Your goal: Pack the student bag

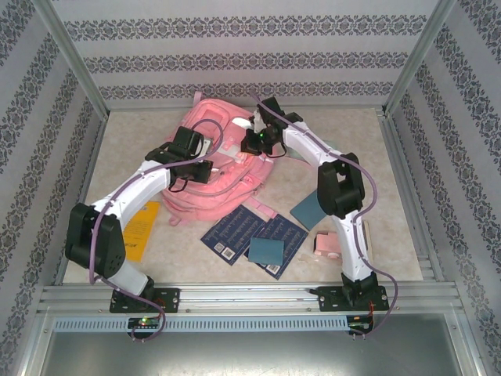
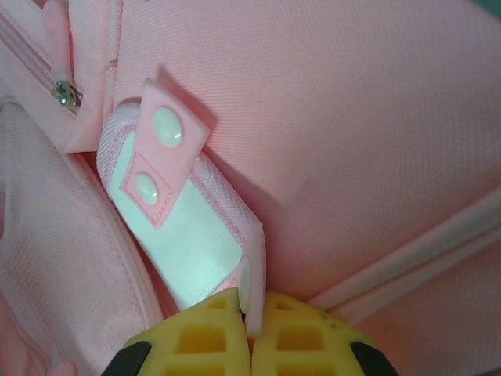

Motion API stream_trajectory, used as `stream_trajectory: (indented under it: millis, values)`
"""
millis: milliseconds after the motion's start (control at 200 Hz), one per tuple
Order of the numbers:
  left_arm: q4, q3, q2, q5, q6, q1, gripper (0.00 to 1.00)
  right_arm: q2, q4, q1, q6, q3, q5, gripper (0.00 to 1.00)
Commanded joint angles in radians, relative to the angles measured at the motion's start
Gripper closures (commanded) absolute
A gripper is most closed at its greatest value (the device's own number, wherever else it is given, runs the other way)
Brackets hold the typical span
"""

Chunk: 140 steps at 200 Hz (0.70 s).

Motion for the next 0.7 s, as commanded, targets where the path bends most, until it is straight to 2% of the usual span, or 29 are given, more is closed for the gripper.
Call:
stream_trajectory:
  millis: [0,205,300,385,515,695]
  values:
    - [0.024,0.113,0.039,0.005,0.017,0.012,1.0,-0.142,0.104,-0.004,0.107,-0.161,-0.036,1.0]
    - [-0.011,0.249,0.112,-0.113,-0.003,0.029,0.98,-0.367,0.343,0.016,0.385,-0.422,0.056,1.0]
    - [-0.084,0.348,0.149,-0.172,-0.044,0.044,0.8,-0.419,0.358,0.038,0.506,-0.466,0.141,1.0]
    - [-0.14,0.373,0.134,-0.168,-0.1,0.047,0.65,-0.43,0.346,0.06,0.553,-0.445,0.188,1.0]
    - [-0.167,0.279,0.018,-0.081,-0.217,0.049,0.6,-0.425,0.316,0.086,0.607,-0.392,0.254,1.0]
    - [-0.085,0.014,-0.209,0.01,-0.352,0.01,0.56,-0.41,0.315,0.109,0.705,-0.343,0.296,1.0]
